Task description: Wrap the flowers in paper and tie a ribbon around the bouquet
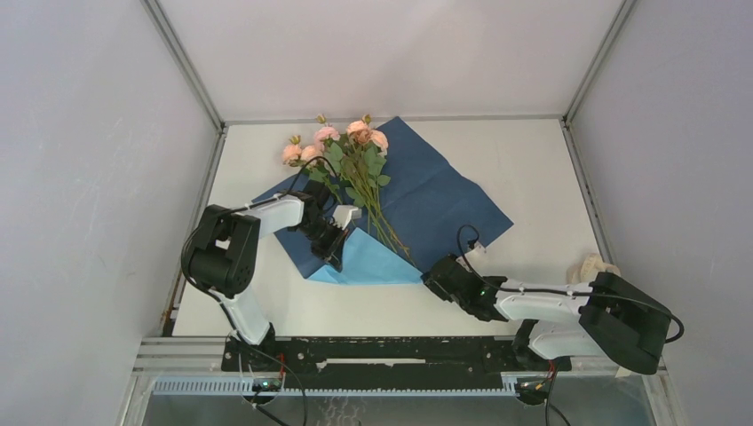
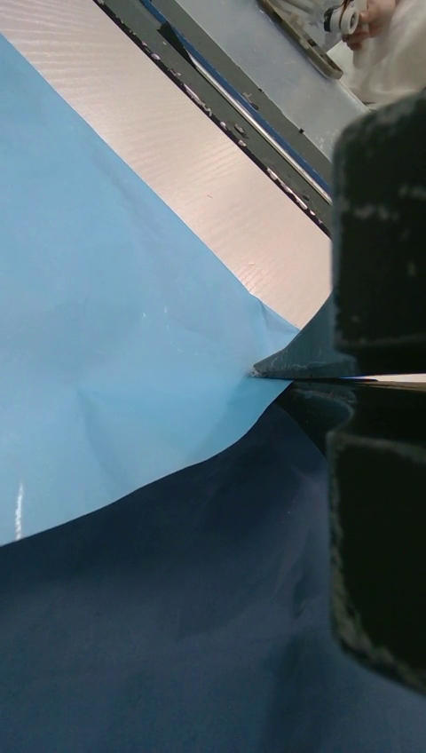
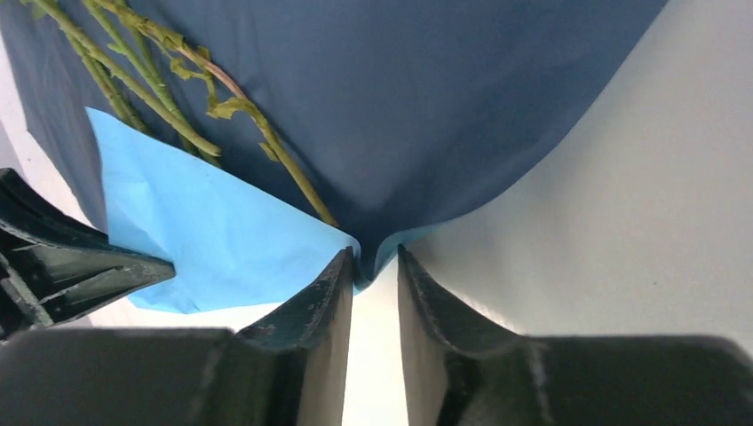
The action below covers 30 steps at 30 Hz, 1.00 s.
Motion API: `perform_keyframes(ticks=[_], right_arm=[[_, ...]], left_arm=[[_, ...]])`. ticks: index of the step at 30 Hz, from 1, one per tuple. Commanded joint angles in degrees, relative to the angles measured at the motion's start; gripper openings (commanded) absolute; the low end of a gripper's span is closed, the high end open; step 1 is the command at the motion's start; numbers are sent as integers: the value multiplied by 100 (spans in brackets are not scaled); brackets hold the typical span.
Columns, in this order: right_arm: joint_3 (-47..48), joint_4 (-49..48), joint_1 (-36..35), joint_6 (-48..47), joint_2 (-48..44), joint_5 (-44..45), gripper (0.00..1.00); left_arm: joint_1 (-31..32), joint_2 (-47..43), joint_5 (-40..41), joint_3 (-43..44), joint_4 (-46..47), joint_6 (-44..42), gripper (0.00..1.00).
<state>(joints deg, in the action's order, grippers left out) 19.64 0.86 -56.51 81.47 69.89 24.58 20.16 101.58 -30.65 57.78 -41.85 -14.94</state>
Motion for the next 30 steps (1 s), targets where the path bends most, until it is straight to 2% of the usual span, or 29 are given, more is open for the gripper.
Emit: perform_keyframes(ticks=[1,9,12,15,16,19,21,24,26,28,30], right_arm=[[47,371,-1,-314,60,295,27],[152,500,-7,-934,-234,482,1],[289,471,-55,-1283,-250,505,0],[511,663,-145,-1502,-254,651,0],[553,672,-172,-1576,-263,702,0],[621,659,-214,-1729,-283,773,0],[666,698,-255,-1767,-251,805,0],[735,743,-307,-1836,-186,866,0],[800,768,-332,-1886,-144,930,0],[885,803,-346,-1977,-98,964,0],[998,872,-378,-2084,-41,1014,0]], left_arm=[[-21,-240,17,89,296,127,0],[-21,-302,400,96,434,222,0],[-21,-261,739,24,453,226,1],[-18,-324,938,36,311,133,31],[-19,-471,1010,114,215,72,38],[-8,-1082,1302,336,-92,-167,56],[57,-1582,1483,476,-339,-366,62],[379,-2265,1614,465,-607,-588,64],[735,-2495,1292,300,-619,-583,63],[1088,-2427,813,209,-613,-519,61],[1292,-1962,457,239,-449,-264,58]])
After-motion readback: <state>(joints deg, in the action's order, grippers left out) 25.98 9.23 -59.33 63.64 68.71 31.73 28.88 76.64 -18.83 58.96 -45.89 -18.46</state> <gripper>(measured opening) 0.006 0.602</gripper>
